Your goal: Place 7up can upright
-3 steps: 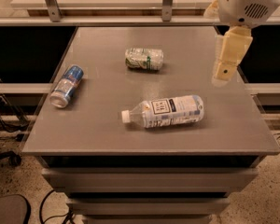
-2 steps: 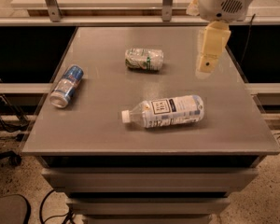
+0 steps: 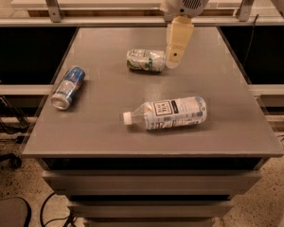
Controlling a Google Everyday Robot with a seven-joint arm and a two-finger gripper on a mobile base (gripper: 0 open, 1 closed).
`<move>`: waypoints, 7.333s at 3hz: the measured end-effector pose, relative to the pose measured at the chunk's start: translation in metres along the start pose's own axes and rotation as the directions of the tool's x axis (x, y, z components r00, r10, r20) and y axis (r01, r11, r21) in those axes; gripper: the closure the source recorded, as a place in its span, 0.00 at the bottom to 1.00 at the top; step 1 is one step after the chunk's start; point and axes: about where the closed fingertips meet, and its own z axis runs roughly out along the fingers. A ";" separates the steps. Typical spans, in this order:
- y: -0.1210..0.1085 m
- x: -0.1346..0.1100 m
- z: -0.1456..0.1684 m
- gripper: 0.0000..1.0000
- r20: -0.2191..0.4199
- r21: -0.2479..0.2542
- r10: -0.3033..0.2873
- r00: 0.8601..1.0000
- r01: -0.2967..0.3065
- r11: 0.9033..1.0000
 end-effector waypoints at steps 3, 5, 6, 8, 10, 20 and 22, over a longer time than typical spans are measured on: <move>-0.020 -0.031 0.033 0.00 0.014 0.042 0.033 0.999 -0.033 0.999; -0.047 -0.062 0.062 0.00 0.001 0.035 -0.027 1.000 0.027 0.999; -0.053 -0.069 0.079 0.00 -0.023 0.012 -0.036 0.999 0.036 0.999; -0.053 -0.066 0.112 0.00 -0.093 -0.029 0.029 0.995 -0.032 0.999; -0.055 -0.062 0.139 0.00 -0.123 -0.057 0.088 0.988 -0.095 0.994; -0.068 -0.081 0.063 1.00 0.199 -0.005 0.257 0.946 -0.261 0.965; -0.057 -0.106 0.047 1.00 0.439 -0.095 0.353 0.826 -0.348 0.932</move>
Offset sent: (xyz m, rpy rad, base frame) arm 0.0241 0.0373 -0.0208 0.0220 -0.0205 -0.0564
